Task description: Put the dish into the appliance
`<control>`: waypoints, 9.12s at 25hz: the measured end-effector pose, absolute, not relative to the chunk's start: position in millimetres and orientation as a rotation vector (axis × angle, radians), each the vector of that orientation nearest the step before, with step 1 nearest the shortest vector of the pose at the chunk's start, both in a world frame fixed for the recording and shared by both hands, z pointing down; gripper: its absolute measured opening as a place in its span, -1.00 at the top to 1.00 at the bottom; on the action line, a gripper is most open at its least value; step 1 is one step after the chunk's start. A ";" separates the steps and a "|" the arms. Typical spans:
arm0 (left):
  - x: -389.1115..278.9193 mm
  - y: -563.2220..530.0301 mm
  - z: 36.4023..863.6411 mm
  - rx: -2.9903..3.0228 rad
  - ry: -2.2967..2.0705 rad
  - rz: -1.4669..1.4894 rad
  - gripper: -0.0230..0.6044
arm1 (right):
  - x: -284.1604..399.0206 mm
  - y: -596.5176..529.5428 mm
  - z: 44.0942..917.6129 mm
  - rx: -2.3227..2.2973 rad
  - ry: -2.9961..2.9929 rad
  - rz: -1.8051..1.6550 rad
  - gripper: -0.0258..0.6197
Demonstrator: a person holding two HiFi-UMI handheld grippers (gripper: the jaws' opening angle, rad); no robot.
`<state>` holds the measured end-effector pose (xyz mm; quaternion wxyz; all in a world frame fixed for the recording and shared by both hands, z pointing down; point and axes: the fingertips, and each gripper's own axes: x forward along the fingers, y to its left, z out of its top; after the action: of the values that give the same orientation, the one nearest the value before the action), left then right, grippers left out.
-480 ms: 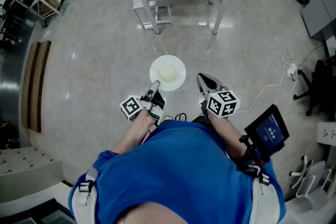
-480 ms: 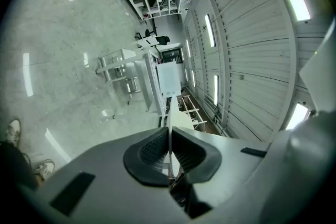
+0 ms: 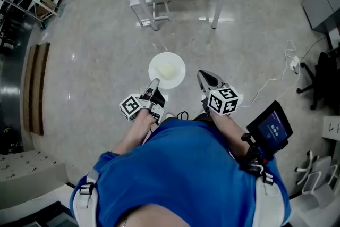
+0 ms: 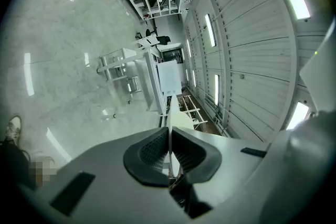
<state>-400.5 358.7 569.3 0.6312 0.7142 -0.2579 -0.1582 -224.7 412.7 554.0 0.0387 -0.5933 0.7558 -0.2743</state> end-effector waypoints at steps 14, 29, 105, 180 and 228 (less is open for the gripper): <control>-342.5 380.1 567.7 1.645 -0.645 -0.372 0.87 | -159.2 430.7 550.3 -1.787 2.340 -0.800 0.92; -324.0 354.5 574.6 1.631 -0.658 -0.383 0.87 | -138.4 401.4 557.4 -1.788 2.307 -0.818 0.92; -151.6 -108.9 555.3 1.598 -0.726 -0.486 0.87 | 80.7 -91.0 535.7 -1.865 2.454 -0.635 0.92; -248.0 -89.3 552.3 1.426 -1.098 -0.842 0.87 | -28.2 -189.9 501.4 -1.421 2.936 -0.340 0.79; -363.6 -46.5 555.8 1.379 -1.179 -0.896 0.87 | -171.0 -161.0 510.9 -1.201 3.071 -0.384 0.92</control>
<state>-363.6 -46.5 555.8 0.5302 0.5777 -0.4940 -0.3756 -171.0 -161.0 510.9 -0.0890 -0.3604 0.9214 -0.1151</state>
